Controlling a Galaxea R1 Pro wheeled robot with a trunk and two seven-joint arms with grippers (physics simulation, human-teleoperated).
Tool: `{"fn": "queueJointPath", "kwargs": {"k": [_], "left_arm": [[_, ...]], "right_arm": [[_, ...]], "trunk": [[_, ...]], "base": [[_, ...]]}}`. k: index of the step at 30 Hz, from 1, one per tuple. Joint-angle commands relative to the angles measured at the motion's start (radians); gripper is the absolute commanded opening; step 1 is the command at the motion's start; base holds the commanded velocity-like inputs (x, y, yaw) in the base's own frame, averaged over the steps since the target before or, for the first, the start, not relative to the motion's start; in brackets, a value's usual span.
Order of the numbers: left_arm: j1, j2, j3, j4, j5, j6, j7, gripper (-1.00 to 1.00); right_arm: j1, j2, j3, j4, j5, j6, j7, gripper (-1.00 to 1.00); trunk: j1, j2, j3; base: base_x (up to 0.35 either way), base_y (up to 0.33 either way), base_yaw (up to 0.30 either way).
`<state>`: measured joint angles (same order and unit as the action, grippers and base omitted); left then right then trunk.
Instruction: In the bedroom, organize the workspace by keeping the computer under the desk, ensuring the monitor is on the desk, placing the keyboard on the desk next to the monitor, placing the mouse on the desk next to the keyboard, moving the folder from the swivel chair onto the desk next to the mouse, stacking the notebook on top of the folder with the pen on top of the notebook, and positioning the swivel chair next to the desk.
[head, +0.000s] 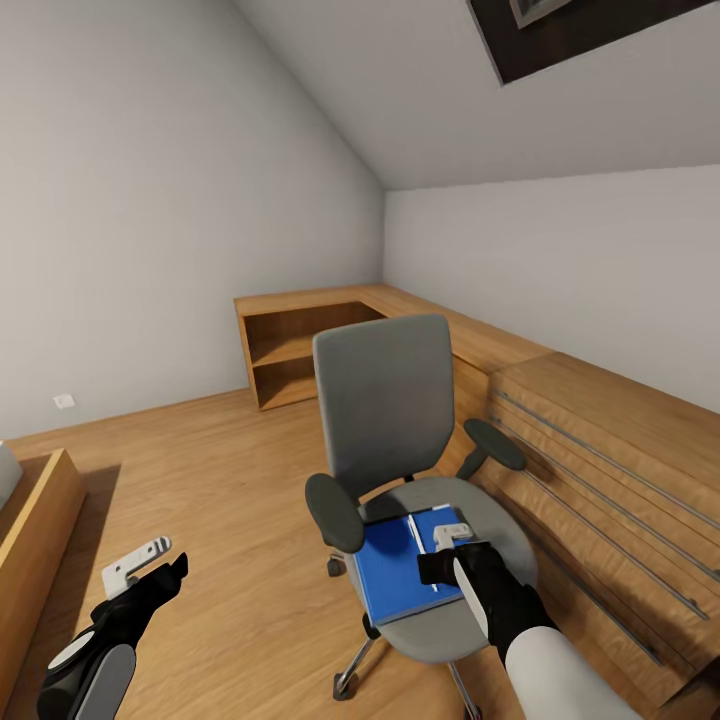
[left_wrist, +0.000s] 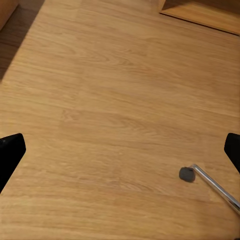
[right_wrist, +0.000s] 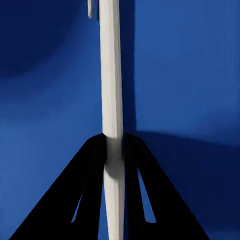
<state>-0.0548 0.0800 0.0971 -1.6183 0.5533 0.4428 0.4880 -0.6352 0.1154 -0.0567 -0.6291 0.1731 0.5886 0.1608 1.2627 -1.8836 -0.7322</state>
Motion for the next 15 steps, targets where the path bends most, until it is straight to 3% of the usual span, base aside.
{"fn": "queueJointPath", "kwargs": {"k": [1,15], "left_arm": [[-0.001,0.0,0.0,-0.002,0.01,0.001,0.007,1.0],[0.0,0.0,-0.002,-0.002,0.005,-0.002,0.007,1.0]], "right_arm": [[0.0,0.001,-0.006,0.034,0.01,0.005,0.006,-1.0],[0.0,0.0,-0.006,0.032,0.011,0.005,0.006,-1.0]], "trunk": [[-0.004,0.007,0.002],[-0.058,0.105,0.046]], "base": [[0.0,0.0,0.0],[0.0,0.0,0.0]]}}
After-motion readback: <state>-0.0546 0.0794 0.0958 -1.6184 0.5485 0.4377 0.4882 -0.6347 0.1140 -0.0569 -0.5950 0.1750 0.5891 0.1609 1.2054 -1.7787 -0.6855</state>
